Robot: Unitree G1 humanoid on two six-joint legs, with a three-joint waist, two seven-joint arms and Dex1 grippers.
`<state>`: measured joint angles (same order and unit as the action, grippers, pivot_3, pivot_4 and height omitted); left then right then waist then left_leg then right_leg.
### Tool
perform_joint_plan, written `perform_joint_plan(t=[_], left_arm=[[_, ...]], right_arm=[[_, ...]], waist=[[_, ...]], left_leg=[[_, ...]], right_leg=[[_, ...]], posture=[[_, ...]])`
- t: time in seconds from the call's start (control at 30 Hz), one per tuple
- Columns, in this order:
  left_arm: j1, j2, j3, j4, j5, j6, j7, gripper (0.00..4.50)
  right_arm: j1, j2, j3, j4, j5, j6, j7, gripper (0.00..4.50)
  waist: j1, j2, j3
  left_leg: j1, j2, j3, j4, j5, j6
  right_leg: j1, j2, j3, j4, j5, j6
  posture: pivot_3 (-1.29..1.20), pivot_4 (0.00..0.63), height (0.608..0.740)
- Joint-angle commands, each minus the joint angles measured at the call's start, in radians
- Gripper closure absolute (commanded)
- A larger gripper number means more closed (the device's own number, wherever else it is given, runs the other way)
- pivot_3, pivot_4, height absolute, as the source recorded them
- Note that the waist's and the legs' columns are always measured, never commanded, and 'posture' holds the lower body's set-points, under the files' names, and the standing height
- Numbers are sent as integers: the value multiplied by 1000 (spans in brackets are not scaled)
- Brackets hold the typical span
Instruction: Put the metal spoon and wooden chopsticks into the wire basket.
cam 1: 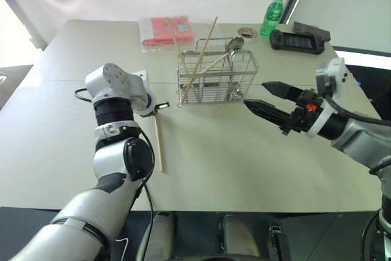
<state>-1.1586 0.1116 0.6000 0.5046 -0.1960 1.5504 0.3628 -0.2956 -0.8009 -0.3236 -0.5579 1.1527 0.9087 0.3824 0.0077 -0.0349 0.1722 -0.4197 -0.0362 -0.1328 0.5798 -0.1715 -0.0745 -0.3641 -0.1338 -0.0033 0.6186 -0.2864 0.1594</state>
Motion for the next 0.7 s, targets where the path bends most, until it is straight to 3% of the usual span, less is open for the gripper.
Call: perform_joint_plan(t=[0.03, 0.1, 0.23, 0.43, 0.7], left_arm=[[-35, 146, -48, -15, 2, -385, -131, 4431], [-73, 184, -16, 32, -35, -576, -186, 4431], [-115, 250, -113, 6, -49, -992, -440, 4431], [-228, 198, -179, -67, -215, -1093, -746, 4431], [-206, 140, -349, -149, -249, -1100, -916, 4431]], right_arm=[[-16, -11, -31, -11, 10, -18, 7, 0], [-17, -14, -34, -11, 14, -16, 6, 0], [-8, -14, -33, -20, 19, -12, 3, 0], [-4, -12, -25, -29, 30, -8, -7, 0], [16, -7, -40, -49, 36, -14, -31, 0]], waist=[[-9, 0, 0], [-19, 0, 0], [-5, 0, 0], [15, -1, 0], [-16, 0, 0]], left_leg=[[-1, 1, 0, -1, 0, -1], [-2, 1, 0, -2, 1, -2], [-3, 1, 0, -1, 1, -2], [-6, 0, 0, 1, 1, -1], [-4, 1, 0, 0, 1, 0]], right_leg=[[-2, 1, 0, 0, 0, -1], [-4, 1, 0, 1, 1, -2], [-3, 0, 0, -2, 1, -1], [-2, 0, 0, -4, 1, -1], [-1, 0, 0, -2, 1, -1]], posture=[[0, 150, 720], [0, 150, 720], [0, 150, 720], [0, 150, 720], [0, 150, 720]])
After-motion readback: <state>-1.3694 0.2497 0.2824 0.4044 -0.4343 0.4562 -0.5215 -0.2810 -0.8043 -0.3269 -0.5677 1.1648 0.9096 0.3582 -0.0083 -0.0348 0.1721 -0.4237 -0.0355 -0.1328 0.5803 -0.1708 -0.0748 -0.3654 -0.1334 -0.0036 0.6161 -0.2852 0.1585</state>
